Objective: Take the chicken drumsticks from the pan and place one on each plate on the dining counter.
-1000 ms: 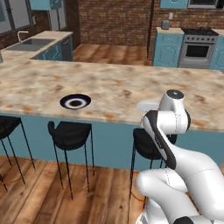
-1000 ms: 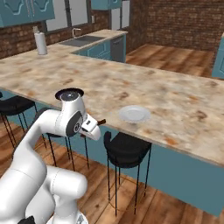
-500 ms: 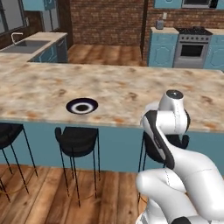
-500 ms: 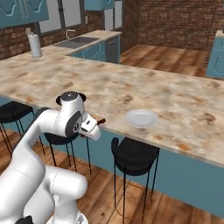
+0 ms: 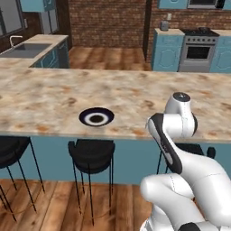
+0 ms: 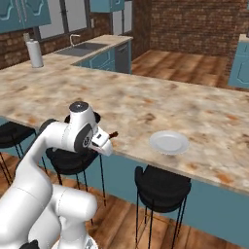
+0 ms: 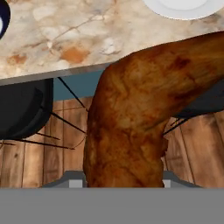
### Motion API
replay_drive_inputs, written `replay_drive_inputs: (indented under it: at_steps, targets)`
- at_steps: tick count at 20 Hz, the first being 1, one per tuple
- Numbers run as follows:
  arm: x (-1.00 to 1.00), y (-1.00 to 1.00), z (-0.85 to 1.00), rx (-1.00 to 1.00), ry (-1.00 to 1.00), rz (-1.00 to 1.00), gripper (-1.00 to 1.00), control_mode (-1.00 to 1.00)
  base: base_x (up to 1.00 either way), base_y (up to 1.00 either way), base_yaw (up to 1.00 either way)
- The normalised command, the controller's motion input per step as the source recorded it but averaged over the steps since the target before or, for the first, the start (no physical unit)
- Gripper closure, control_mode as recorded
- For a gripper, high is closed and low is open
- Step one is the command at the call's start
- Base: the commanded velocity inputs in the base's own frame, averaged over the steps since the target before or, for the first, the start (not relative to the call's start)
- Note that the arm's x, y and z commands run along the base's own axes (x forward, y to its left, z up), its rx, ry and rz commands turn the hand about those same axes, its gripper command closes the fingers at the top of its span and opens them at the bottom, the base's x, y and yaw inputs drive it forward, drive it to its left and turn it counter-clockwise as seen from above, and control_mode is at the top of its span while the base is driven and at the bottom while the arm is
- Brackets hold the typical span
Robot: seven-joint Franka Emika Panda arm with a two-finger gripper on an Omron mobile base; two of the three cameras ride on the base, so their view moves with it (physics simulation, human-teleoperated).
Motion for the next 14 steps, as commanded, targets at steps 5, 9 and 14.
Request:
replay_drive_inputs:
  at_steps: [5, 9, 14]
  targets:
    - [0.00, 0.00, 0.00, 0.00, 0.00, 0.00, 1.00, 1.00, 0.54, 0.19, -0.06]
    - [0.00, 0.00, 0.00, 0.00, 0.00, 0.00, 1.00, 1.00, 0.46, 0.12, -0.05]
    - [0.00, 0.00, 0.00, 0.00, 0.00, 0.00, 1.00, 1.00, 0.60, 0.25, -0.05]
